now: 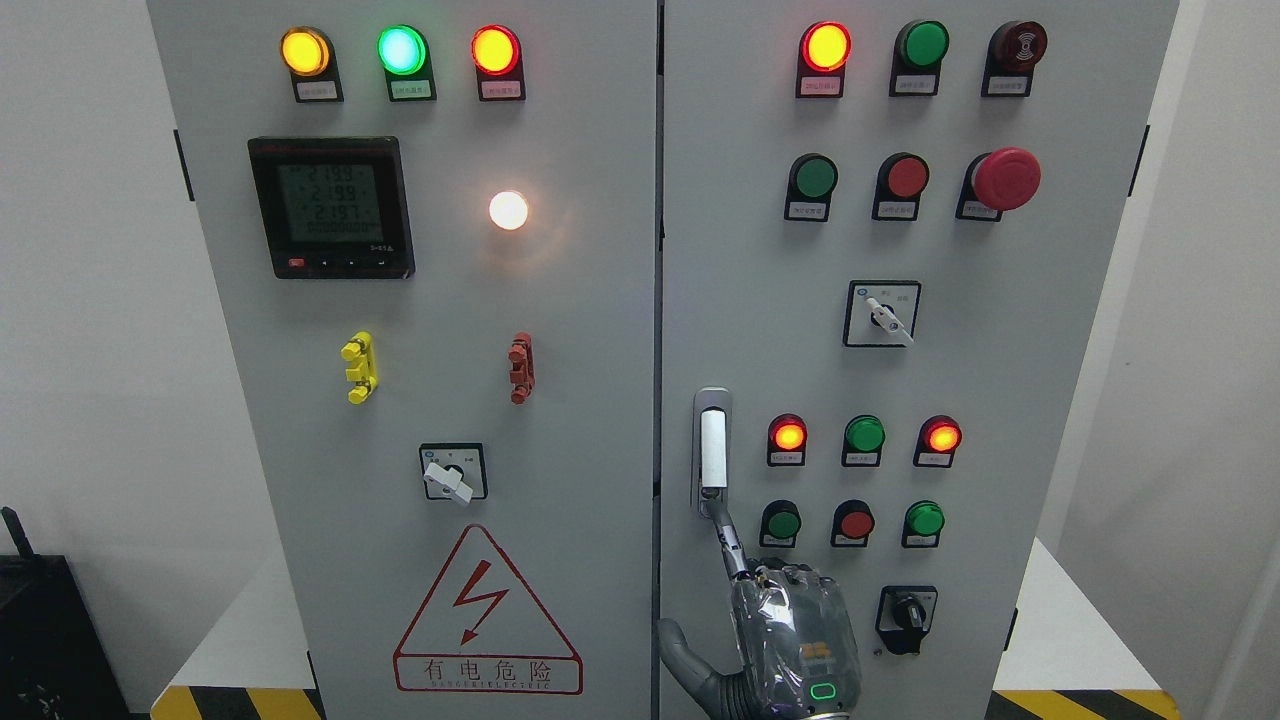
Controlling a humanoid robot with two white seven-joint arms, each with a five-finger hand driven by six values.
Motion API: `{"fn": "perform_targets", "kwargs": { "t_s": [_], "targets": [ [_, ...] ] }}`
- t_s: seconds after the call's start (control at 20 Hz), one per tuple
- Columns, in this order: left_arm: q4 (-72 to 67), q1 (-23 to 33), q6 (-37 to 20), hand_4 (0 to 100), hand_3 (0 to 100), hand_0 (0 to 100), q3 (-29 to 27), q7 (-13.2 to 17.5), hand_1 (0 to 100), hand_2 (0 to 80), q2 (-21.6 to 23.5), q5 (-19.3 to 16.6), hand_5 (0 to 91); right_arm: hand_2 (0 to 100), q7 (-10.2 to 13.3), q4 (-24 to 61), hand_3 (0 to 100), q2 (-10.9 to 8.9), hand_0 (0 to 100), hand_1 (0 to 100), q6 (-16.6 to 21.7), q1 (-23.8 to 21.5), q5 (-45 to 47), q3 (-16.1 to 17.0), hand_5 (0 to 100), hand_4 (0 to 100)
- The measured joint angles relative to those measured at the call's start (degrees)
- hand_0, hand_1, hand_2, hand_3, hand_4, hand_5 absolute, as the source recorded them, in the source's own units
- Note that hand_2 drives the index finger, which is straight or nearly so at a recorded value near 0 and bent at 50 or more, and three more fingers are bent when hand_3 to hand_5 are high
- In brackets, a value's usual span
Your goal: Release door handle
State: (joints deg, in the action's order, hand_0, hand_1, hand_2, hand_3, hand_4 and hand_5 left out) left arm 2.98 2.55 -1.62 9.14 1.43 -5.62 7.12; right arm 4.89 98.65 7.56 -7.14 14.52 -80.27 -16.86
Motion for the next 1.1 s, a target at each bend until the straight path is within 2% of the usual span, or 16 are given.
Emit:
{"fn": "perform_targets", "kwargs": {
  "t_s": [1.1],
  "targets": [
    [0.0, 0.0, 0.01, 13, 17, 0, 0.0, 0.02, 0, 3.3, 0.0, 0.0, 0.0, 0, 0.14, 0.98, 84, 0.02, 26, 31, 0.33, -0.01, 0.07, -0.2, 73, 81]
  ]
}}
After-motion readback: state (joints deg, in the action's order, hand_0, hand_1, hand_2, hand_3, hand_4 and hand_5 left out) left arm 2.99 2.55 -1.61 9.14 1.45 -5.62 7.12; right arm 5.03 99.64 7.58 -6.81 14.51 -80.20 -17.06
